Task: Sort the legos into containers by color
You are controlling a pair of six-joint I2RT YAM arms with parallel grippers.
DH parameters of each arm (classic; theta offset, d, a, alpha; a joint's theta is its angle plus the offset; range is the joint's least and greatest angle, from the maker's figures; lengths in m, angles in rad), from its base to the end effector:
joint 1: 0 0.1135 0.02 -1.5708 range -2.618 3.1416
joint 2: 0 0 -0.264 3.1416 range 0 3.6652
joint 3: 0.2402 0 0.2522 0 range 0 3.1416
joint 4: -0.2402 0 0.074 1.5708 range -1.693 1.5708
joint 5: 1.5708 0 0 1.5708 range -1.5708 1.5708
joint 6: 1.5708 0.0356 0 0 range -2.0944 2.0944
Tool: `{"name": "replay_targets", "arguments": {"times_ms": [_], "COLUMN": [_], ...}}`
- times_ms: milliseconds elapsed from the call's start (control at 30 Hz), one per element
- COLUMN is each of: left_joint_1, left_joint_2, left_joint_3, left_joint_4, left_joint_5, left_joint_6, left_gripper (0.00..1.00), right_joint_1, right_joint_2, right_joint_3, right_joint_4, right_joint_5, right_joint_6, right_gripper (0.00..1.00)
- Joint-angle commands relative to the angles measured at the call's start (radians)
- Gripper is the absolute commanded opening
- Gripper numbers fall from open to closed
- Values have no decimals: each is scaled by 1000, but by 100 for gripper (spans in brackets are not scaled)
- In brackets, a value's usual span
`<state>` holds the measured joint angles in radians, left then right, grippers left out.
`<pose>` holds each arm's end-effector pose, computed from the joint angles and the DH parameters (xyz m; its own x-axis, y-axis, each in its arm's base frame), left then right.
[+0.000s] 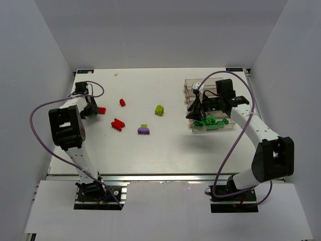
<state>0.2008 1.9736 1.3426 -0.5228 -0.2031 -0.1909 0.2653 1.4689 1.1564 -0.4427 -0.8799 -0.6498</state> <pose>0.3913 0.0870 0.1608 -0.8274 -0.3581 -0.4327 -0.4404 0.8917 0.1042 0.2969 0.1091 0.2916 -0.0979 -0.4261 -0.8993 -0.9644 0.2637 -0.0199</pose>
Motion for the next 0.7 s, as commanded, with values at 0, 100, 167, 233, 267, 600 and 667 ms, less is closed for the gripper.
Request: {"name": "replay_targets", "arguments": {"times_ms": [0,100,167,233,267,600,667], "left_joint_1": [-1,3,8,11,12,15,15], "left_joint_2": [42,86,99,100,100,44,-1], "left_joint_3": [49,99,115,113,110,41,21], "left_joint_4": [46,38,43,55,58,90,96], "left_joint_5": [-12,-9,-9,-2,1,80,103], "left_joint_6": [51,59,54,50,48,18,4], "left_gripper": [69,67,66,65,65,34,25], "right_joint_1": [2,3,2,2,2,-6,-8], "right_joint_2": [5,7,5,1,-1,-10,-13], "right_joint_3": [55,62,62,62,62,66,68], "right_joint_4": [4,-4,-8,-11,-16,-22,-22], "right_joint_5": [12,15,21,25,28,33,33], "right_joint_6": [-2,-5,-10,-11,-14,-19,-19], "right_gripper": [51,51,51,51,51,51,51]}}
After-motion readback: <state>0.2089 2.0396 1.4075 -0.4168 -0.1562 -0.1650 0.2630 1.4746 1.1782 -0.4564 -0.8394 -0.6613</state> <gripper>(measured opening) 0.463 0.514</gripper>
